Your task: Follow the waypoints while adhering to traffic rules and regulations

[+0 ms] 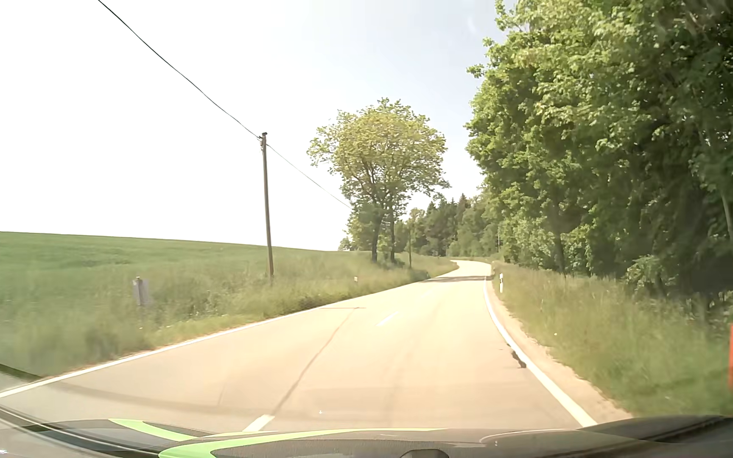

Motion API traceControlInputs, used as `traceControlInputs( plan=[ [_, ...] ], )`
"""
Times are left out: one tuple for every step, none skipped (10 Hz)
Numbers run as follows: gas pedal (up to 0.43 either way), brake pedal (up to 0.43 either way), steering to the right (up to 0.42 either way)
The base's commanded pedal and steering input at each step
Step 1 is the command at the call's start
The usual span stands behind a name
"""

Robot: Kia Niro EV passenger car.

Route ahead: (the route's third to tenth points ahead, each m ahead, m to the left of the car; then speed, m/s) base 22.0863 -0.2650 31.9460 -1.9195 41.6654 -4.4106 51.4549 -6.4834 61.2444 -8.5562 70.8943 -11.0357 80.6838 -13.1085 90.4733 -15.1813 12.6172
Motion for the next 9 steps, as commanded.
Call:
traceControlInputs(
  plan=[
    [0.378, 0.0, 0.071],
    [0.378, 0.0, 0.064],
    [0.378, 0.0, 0.056],
    [0.378, 0.0, 0.05],
    [0.378, 0.0, 0.048],
    [0.378, 0.0, 0.045],
    [0.378, 0.0, 0.04],
    [0.378, 0.0, 0.036],
    [0.378, 0.0, 0.034]
  ],
)
